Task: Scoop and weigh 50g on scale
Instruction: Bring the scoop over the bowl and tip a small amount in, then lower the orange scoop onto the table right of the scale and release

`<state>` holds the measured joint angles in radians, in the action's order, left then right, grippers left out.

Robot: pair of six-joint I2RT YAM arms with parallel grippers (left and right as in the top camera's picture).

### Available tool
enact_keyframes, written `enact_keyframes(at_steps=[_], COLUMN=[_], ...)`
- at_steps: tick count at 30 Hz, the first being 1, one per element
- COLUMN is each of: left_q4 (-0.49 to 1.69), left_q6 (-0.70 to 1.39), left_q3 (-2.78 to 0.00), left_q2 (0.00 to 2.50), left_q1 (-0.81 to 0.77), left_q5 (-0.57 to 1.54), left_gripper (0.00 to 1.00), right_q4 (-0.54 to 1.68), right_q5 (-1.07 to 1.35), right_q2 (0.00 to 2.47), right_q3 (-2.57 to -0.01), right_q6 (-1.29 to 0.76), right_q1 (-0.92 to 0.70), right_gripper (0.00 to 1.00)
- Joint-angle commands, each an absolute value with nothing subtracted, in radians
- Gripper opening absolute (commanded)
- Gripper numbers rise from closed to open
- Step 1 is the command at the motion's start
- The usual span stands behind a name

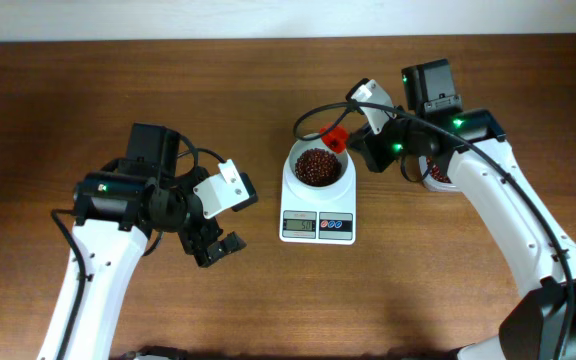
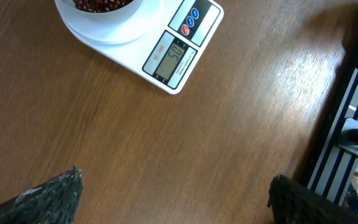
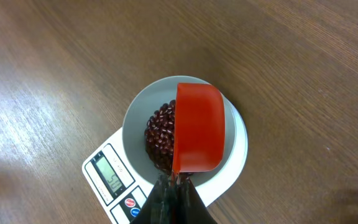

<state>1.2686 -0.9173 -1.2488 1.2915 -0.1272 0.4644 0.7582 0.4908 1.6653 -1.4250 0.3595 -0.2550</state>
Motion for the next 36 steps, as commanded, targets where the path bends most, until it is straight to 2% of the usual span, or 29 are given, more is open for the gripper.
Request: enact_keyframes(at_steps=[1, 6, 14, 17, 19, 24, 28, 30, 34, 36], left_q4=[1.269, 1.269, 1.269, 1.269, 1.269, 1.269, 1.269, 1.269, 1.269, 1.269], left_q6=[-0.929, -0.929, -0.929, -0.929, -0.929, -0.929, -0.929, -0.929, -0.929, -0.929], left_q3=[-1.265, -1.265, -1.265, -1.265, -1.265, -1.265, -1.265, -1.265, -1.265, -1.265], left_q2=[1.294, 1.294, 1.294, 1.294, 1.294, 1.294, 1.294, 1.294, 1.294, 1.294], left_q1=[-0.123, -0.123, -0.123, -0.123, -0.123, -0.123, -0.123, -0.123, -0.123, -0.123], left_q5=[0.483, 0.483, 0.483, 0.482, 0.482, 0.482, 0.482, 0.482, 0.482, 0.482], left_gripper=[0.99, 0.99, 0.99, 0.99, 0.99, 0.99, 0.99, 0.99, 0.99, 0.99], right_q4=[0.763, 0.774, 0.877, 0.963, 1.007, 1.032, 1.013, 0.994, 0.992, 1.020], right_q5=[0.572, 0.712, 0.730, 0.701, 0.632, 0.278, 0.017, -0.190, -0.270, -0.270], right_q2=[1.643, 1.643, 1.643, 1.643, 1.643, 1.643, 1.642, 1.642, 1.638, 1.628], right_q3=[-1.442, -1.442, -1.442, -1.442, -1.442, -1.442, -1.442, -1.449, -1.557, -1.653], right_q6=[0.366, 0.362, 0.370, 0.471, 0.472, 0.472, 0.471, 0.471, 0.463, 0.390], right_q1=[-0.219, -0.113, 0.115, 0.210, 0.257, 0.316, 0.252, 0.183, 0.114, 0.112], right_gripper=[0.04, 0.04, 0.04, 0.04, 0.04, 0.04, 0.04, 0.04, 0.04, 0.04])
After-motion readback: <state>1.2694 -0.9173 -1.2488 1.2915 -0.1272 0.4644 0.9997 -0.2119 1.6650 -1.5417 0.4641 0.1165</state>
